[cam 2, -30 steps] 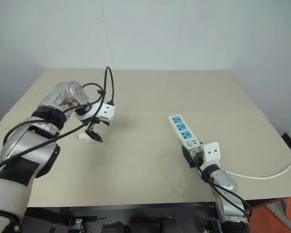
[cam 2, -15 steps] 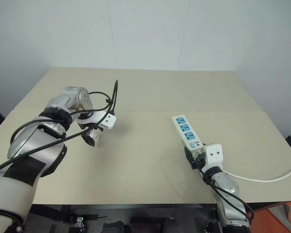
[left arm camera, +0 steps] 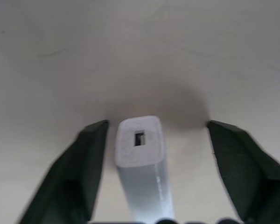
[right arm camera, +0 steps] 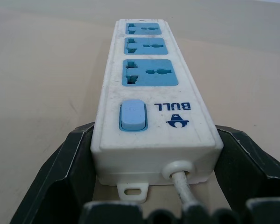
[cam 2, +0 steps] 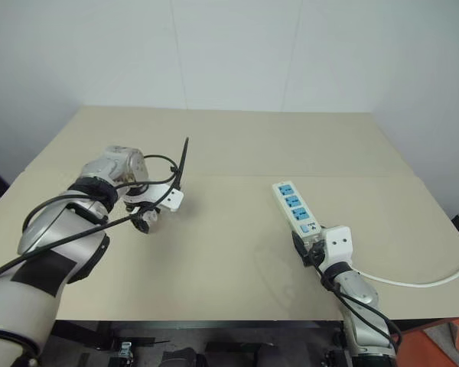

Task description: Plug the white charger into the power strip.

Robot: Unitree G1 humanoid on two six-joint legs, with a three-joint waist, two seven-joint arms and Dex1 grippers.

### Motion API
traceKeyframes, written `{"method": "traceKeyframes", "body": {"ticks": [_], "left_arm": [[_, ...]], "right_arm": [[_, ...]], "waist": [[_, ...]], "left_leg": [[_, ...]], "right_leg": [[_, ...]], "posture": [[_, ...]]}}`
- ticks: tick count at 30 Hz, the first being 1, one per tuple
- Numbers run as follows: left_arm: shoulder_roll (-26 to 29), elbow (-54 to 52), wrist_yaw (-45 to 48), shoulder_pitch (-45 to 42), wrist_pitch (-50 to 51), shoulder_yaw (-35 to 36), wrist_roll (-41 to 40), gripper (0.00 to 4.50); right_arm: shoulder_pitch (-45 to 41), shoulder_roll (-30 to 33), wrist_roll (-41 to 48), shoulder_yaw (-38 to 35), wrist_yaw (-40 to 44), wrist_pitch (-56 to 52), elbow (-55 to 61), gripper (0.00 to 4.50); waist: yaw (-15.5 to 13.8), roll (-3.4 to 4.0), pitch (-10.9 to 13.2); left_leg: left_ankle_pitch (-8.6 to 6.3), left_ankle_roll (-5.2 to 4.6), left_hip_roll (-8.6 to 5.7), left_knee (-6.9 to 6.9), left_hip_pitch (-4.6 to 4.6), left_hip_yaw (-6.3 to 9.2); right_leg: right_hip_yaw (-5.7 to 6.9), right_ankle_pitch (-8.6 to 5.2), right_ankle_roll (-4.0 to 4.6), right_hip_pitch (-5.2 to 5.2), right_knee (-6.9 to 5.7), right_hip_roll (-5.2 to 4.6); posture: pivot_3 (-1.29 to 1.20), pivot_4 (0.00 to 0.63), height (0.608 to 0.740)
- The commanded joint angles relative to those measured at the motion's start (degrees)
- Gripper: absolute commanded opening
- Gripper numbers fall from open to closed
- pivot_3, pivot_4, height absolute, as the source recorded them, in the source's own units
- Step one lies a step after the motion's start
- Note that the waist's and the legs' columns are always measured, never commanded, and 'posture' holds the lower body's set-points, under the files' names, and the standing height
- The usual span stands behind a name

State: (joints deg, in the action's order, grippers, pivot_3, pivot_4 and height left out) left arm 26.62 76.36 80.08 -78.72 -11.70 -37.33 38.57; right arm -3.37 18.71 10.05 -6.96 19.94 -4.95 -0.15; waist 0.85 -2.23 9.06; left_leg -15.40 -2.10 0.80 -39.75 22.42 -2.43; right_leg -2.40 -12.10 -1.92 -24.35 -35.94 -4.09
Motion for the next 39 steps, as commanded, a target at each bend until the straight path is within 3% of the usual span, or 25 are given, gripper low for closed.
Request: {"method": "traceKeyframes", "body": {"ticks": [1,5,10,13,16,19,22,26,34,39], "left_arm": [[-0.07,0.03,-0.98,-0.21,0.06,-0.23,0.9,2.27],[-0.22,0.03,-2.63,-0.26,0.17,0.04,1.2,1.0],[1.36,-1.25,-3.58,-2.46,0.39,4.68,-2.96,1.02],[3.64,-3.66,-0.05,-4.2,-1.24,13.72,-12.14,1.02],[4.74,-8.04,9.69,-2.75,-2.13,26.6,-29.06,1.02],[5.32,-14.3,12.42,1.28,4.47,33.09,-45.34,1.02],[7.29,-22.57,12.42,7.56,10.19,32.67,-55.39,1.02],[8.65,-34.86,12.42,17.3,27.49,35.97,-71.35,1.02],[11.53,-46.16,12.42,31.36,32.96,32.91,-77.66,1.02],[11.05,-44.54,12.42,32.46,32.17,30.64,-79.31,1.02]], "right_arm": [[0.92,0.91,-1.35,0.39,-0.01,-2.02,-1.25,3.4],[0.84,1.17,-1.35,0.32,0.15,-2.01,-1.25,3.4],[0.5,1.34,1.14,-0.46,1.76,-2.85,0.45,3.4],[-0.6,3.06,2.06,0.0,5.2,-2.47,0.54,3.4],[-3.99,5.48,4.1,1.27,12.0,-1.51,-1.24,3.4],[-8.92,7.17,5.3,3.76,20.23,0.96,-3.81,3.4],[-13.67,7.46,5.83,6.19,27.71,4.91,-6.78,3.4],[-22.16,6.44,6.04,11.36,39.98,8.11,-13.58,3.4],[-29.79,5.86,5.66,17.43,59.22,10.34,-25.46,3.4],[-30.35,4.5,3.13,18.56,60.5,13.39,-29.64,3.4]], "waist": [[0.0,0.0,0.0],[0.0,0.0,0.0],[-0.04,0.0,0.0],[0.04,-0.02,0.02],[0.41,-0.01,0.02],[0.89,0.0,0.01],[2.09,0.07,0.01],[2.92,0.08,0.05],[1.92,0.08,0.07],[1.43,0.09,0.07]], "left_leg": [[0.0,0.0,0.0,0.0,0.0,0.0],[0.0,0.0,0.0,-0.01,-0.01,0.0],[0.0,0.0,0.0,-0.02,-0.01,0.01],[0.0,0.0,0.01,-0.03,0.06,0.02],[0.0,0.0,0.02,-0.05,0.19,0.02],[0.0,0.0,0.03,-0.1,0.16,0.02],[0.0,-0.01,0.04,-0.08,-0.03,0.01],[0.0,0.0,0.09,-0.1,-0.06,0.06],[0.0,0.0,0.06,-0.1,0.04,0.15],[0.01,0.01,0.01,-0.17,-0.04,0.14]], "right_leg": [[0.0,0.0,0.0,0.0,0.0,0.0],[0.0,0.0,0.0,0.0,-0.01,0.0],[0.0,0.0,0.0,0.01,-0.02,0.0],[0.01,0.01,0.0,-0.06,-0.01,0.0],[0.03,0.03,0.0,-0.18,-0.01,-0.01],[0.02,0.05,0.0,-0.16,-0.04,-0.03],[-0.07,0.05,-0.01,-0.08,-0.14,-0.02],[-0.09,0.06,0.01,-0.1,-0.27,0.04],[0.03,0.09,-0.01,-0.12,-0.36,-0.1],[0.05,0.1,-0.01,-0.06,-0.26,-0.16]], "posture": [[0.0,0.15,0.74],[0.0,0.15,0.74],[0.0,0.15,0.74],[0.0,0.15,0.74],[0.0,0.15,0.74],[0.0,0.15,0.74],[0.0,0.15,0.74],[0.0,0.15,0.74],[0.0,0.15,0.74],[0.0,0.15,0.74]]}}
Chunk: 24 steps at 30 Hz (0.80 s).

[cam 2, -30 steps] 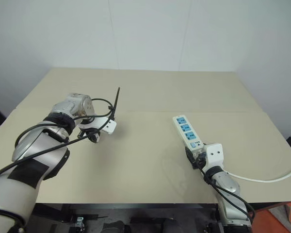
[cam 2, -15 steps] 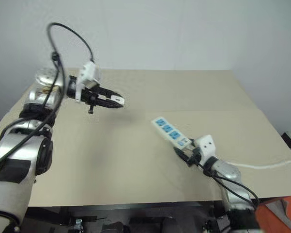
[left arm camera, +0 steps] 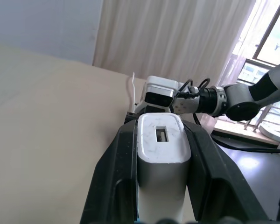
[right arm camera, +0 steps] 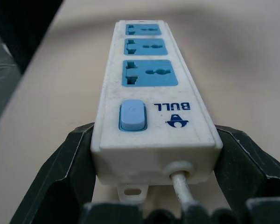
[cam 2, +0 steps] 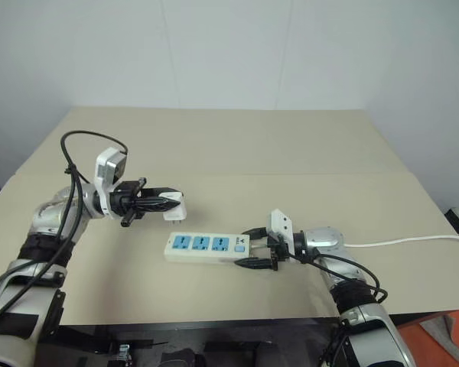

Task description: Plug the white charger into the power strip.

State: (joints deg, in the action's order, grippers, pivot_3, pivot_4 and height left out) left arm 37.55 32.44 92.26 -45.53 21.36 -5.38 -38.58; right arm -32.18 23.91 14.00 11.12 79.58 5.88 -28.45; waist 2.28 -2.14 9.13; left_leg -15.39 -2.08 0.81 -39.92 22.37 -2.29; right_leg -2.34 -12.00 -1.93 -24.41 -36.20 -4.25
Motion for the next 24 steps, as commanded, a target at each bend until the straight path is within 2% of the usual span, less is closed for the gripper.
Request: {"method": "traceKeyframes", "body": {"ticks": [1,12,24], "left_arm": [[-0.25,0.19,0.24,-0.85,-1.0,-2.1,-2.17,1.02],[-7.09,3.0,0.24,-0.84,-6.57,-6.95,0.34,1.02],[-10.17,3.89,0.24,-0.94,-8.67,-10.34,2.38,1.02]], "right_arm": [[-1.78,-0.91,-1.18,0.54,0.78,2.37,-2.09,3.4],[-0.99,-2.07,-3.44,0.48,0.02,4.78,-5.98,3.4],[-1.15,-3.0,-4.94,1.06,-1.17,9.14,-9.85,3.4]], "waist": [[0.03,0.0,0.0],[0.25,0.01,-0.01],[0.29,0.01,-0.01]], "left_leg": [[0.0,0.0,-0.01,0.0,-0.08,-0.01],[0.0,0.01,-0.03,0.02,-0.14,-0.04],[0.0,0.01,-0.03,0.03,-0.3,-0.04]], "right_leg": [[0.0,0.0,0.0,0.06,-0.01,0.0],[-0.03,0.01,0.03,0.09,-0.01,0.06],[-0.04,0.02,0.03,0.25,-0.01,0.07]], "posture": [[0.0,0.15,0.74],[0.0,0.15,0.74],[0.0,0.15,0.74]]}}
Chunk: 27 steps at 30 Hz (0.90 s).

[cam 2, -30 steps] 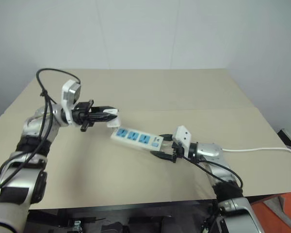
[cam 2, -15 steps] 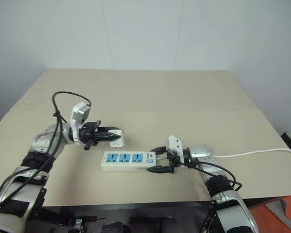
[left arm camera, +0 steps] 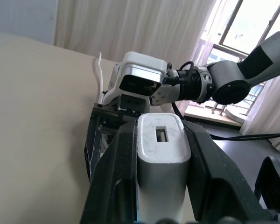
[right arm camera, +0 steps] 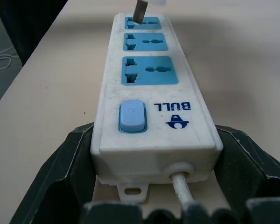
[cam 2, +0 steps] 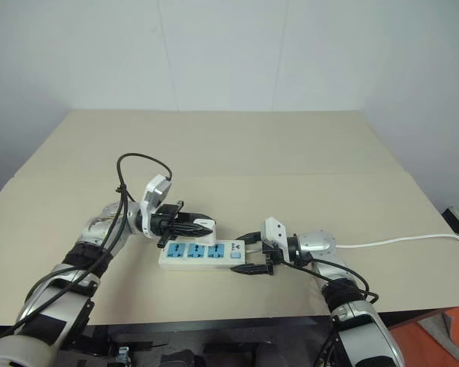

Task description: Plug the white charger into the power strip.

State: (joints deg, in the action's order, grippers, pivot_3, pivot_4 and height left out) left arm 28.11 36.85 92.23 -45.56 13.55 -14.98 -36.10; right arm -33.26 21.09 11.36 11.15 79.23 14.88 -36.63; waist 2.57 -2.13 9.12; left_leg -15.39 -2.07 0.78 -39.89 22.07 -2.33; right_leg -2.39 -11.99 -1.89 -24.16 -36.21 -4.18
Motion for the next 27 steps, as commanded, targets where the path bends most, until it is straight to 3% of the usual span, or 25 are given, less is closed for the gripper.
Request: {"method": "traceKeyframes", "body": {"ticks": [1,7,27], "left_arm": [[-1.09,-0.48,0.27,-0.88,-1.3,-1.44,0.65,1.02],[-3.03,2.08,0.27,-0.61,-3.81,-3.51,5.8,1.02],[-3.38,6.07,0.27,-1.05,-4.82,-0.31,9.88,1.02]], "right_arm": [[-0.19,-0.3,-2.38,1.06,-0.94,0.25,-1.86,3.4],[-0.49,-0.82,-3.0,1.09,-1.85,0.79,-2.74,3.4],[-0.49,-0.83,-4.3,1.01,-3.03,1.91,-4.62,3.4]], "waist": [[0.01,0.0,0.0],[0.17,0.0,-0.02],[0.25,0.0,-0.1]], "left_leg": [[0.0,0.0,0.0,0.0,-0.01,0.0],[0.0,0.0,0.03,0.0,-0.06,-0.02],[0.01,0.02,0.11,0.01,-0.27,-0.02]], "right_leg": [[0.0,0.0,0.0,0.01,0.0,0.0],[-0.04,0.02,0.04,0.03,-0.02,0.07],[-0.11,0.07,0.11,0.15,-0.06,0.18]], "posture": [[0.0,0.15,0.74],[0.0,0.15,0.74],[0.0,0.15,0.74]]}}
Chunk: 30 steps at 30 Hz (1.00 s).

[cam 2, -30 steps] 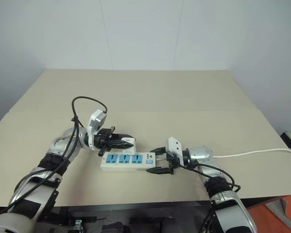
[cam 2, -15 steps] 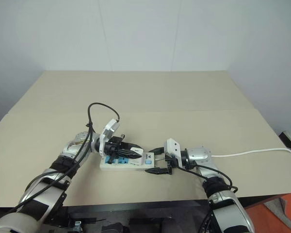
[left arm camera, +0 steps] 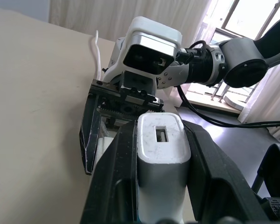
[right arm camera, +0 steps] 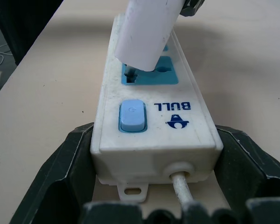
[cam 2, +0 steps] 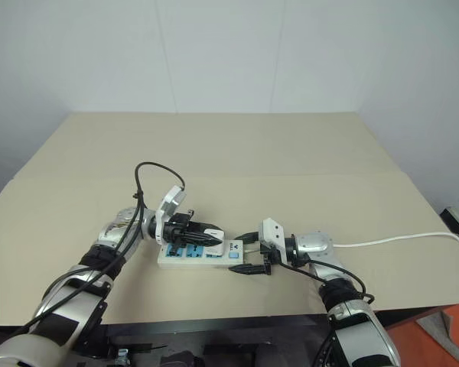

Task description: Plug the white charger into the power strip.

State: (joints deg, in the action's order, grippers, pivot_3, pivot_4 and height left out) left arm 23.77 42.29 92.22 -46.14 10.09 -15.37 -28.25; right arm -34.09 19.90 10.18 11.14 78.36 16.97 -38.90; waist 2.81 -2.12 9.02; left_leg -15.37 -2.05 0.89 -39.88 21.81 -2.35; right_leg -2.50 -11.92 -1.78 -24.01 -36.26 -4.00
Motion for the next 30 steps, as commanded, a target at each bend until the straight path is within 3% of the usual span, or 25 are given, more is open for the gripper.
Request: {"method": "traceKeyframes", "body": {"ticks": [1,9,17,30], "left_arm": [[0.94,0.67,0.28,-0.42,-1.32,0.07,2.18,1.02],[-0.84,-1.37,0.28,2.89,-4.49,2.27,2.52,1.02],[1.37,-8.78,0.28,10.04,-3.17,5.36,-0.15,1.02],[0.7,-5.98,-1.45,12.69,-12.06,3.17,8.03,1.02]], "right_arm": [[0.38,0.38,-3.16,1.02,-2.23,-0.08,-2.41,3.4],[1.0,0.56,-2.96,0.99,-2.25,-0.11,-2.03,3.4],[1.64,0.77,-2.29,0.71,-1.95,-0.8,-0.94,3.4],[1.35,0.7,-1.95,0.97,-2.93,-0.88,-0.8,3.4]], "waist": [[0.02,0.0,0.0],[0.02,0.01,-0.02],[0.16,0.02,-0.05],[0.27,0.06,-0.39]], "left_leg": [[0.0,0.0,0.0,0.01,-0.02,0.0],[0.0,0.0,0.04,0.02,-0.06,-0.01],[-0.01,0.01,0.09,0.1,-0.04,-0.01],[-0.04,0.07,0.12,0.23,-0.37,-0.02]], "right_leg": [[-0.01,0.0,0.01,0.0,0.0,0.01],[-0.04,0.02,0.04,0.02,0.0,0.04],[-0.05,0.02,0.05,-0.04,0.03,0.05],[-0.04,-0.02,0.11,0.23,0.11,0.06]], "posture": [[0.0,0.15,0.74],[0.0,0.15,0.74],[0.0,0.15,0.74],[0.0,0.15,0.74]]}}
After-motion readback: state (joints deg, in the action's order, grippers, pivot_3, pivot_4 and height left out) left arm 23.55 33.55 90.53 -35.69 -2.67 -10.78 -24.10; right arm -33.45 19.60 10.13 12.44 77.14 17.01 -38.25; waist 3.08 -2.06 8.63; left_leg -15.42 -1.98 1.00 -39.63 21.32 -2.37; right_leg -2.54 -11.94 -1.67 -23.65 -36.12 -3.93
